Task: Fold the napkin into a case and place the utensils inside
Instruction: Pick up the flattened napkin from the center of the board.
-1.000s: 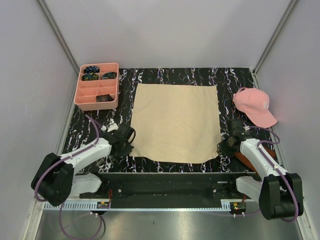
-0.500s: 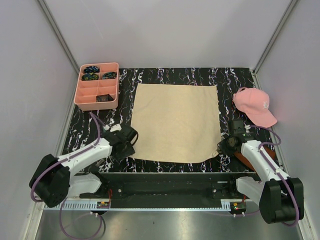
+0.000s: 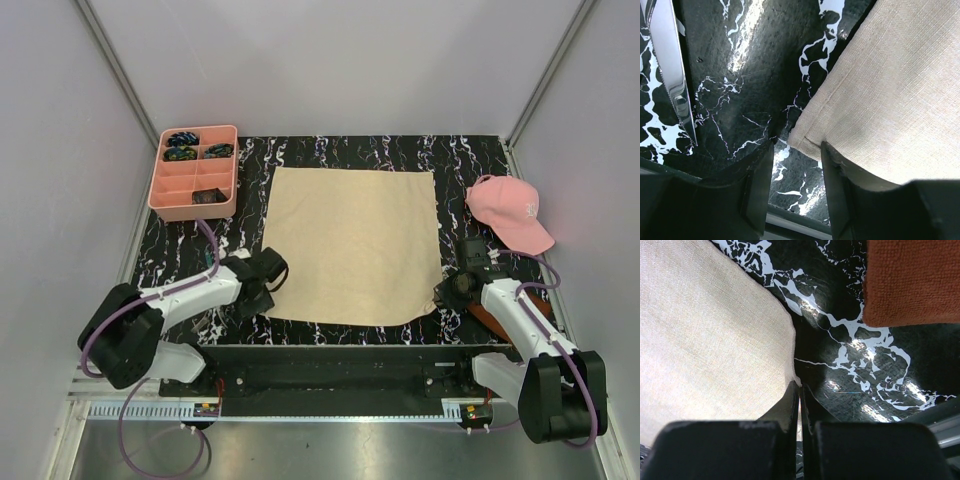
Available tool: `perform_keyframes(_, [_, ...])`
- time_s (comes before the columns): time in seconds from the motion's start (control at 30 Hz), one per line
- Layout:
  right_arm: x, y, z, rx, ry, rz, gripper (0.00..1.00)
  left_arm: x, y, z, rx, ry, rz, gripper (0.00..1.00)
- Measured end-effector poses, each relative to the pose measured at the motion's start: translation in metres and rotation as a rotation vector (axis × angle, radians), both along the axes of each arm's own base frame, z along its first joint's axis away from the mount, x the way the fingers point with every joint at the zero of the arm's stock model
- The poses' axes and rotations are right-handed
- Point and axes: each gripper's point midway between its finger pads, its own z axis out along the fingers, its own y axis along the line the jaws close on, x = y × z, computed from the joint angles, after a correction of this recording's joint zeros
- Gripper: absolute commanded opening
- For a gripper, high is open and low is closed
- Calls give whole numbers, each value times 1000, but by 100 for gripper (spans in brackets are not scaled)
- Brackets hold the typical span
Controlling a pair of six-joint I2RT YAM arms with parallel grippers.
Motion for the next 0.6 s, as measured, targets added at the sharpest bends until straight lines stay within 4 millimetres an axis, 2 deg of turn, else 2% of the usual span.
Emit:
perform_keyframes(0.07, [0,0,0,0,-1,0,0,1,-1,0,4,2,1,37])
perform_keyframes(0.1, [0,0,0,0,-1,0,0,2,-2,0,3,2,0,30])
perform_keyframes(0.2, [0,0,0,1,-1,1,0,7,-6,-1,-6,-16,1,19])
perform_keyframes(0.23, [0,0,0,2,-1,1,0,9,-7,-1,-9,-24,1,11])
perform_keyframes(0.33, [0,2,0,10,0,10,0,15,-5,0,-1,-51,-5,1])
perform_keyframes(0.47, [-1,4,3,14,-14,51,0,21,-4,5,-3,-91,-30,0])
perform_keyframes(0.53, [1,6,11,14,-56,90,0,27,-5,18,-22,-143,-59,0])
perform_keyframes(0.6, [6,6,25,4,-133,135,0,34,-7,39,-50,-215,-97,0])
